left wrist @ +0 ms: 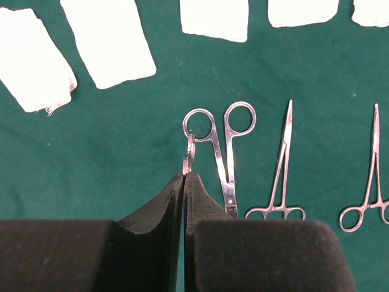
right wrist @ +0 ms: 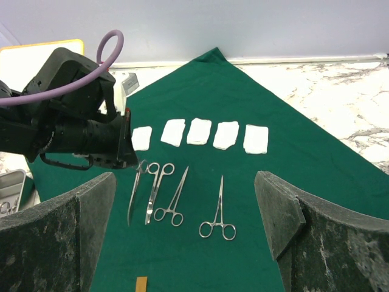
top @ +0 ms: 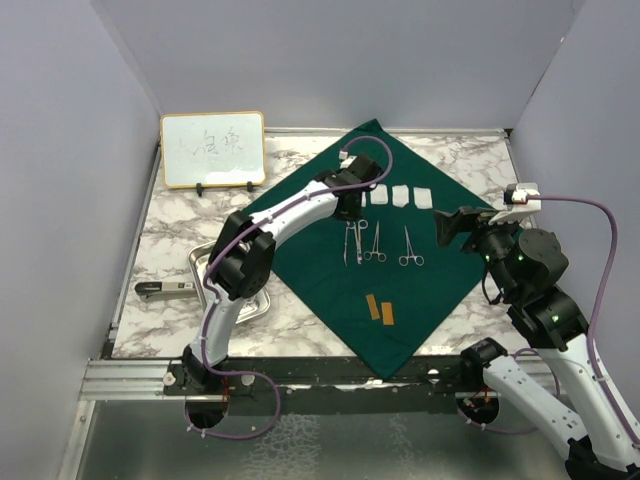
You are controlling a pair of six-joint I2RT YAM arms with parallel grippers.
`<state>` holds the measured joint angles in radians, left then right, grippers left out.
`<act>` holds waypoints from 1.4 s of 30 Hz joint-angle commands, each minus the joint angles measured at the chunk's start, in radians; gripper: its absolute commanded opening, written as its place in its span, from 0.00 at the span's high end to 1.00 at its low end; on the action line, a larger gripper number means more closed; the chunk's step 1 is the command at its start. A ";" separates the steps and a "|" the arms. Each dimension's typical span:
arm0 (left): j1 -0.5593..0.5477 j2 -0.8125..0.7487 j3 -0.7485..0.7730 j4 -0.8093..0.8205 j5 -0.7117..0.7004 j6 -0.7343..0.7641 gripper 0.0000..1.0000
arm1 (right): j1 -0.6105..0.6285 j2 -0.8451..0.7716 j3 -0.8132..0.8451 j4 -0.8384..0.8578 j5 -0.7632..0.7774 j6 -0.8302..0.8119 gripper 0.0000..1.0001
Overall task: Prepare the surgical pack
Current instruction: Pick up the medical item from the surgical kit.
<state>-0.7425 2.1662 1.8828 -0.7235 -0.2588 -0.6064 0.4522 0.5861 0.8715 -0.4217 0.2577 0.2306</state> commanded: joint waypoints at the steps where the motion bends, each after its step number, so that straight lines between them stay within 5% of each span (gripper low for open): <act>1: -0.007 0.005 0.004 -0.037 -0.061 0.014 1.00 | 0.005 -0.001 -0.010 0.012 0.023 0.003 0.00; 13: -0.007 0.076 0.029 -0.034 0.003 0.009 1.00 | 0.005 -0.005 -0.009 0.008 0.025 0.002 0.00; 33: -0.008 0.105 0.016 -0.029 -0.003 0.010 0.84 | 0.005 -0.002 -0.009 0.011 0.025 0.000 0.00; 38: -0.007 0.085 0.015 -0.028 -0.034 0.014 1.00 | 0.005 0.001 -0.009 0.011 0.023 -0.002 0.00; 42: -0.007 0.030 0.004 -0.029 -0.064 0.024 1.00 | 0.005 0.001 -0.009 0.013 0.022 -0.001 0.00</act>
<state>-0.7479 2.2681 1.8996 -0.7357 -0.2768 -0.5987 0.4522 0.5861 0.8700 -0.4217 0.2577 0.2306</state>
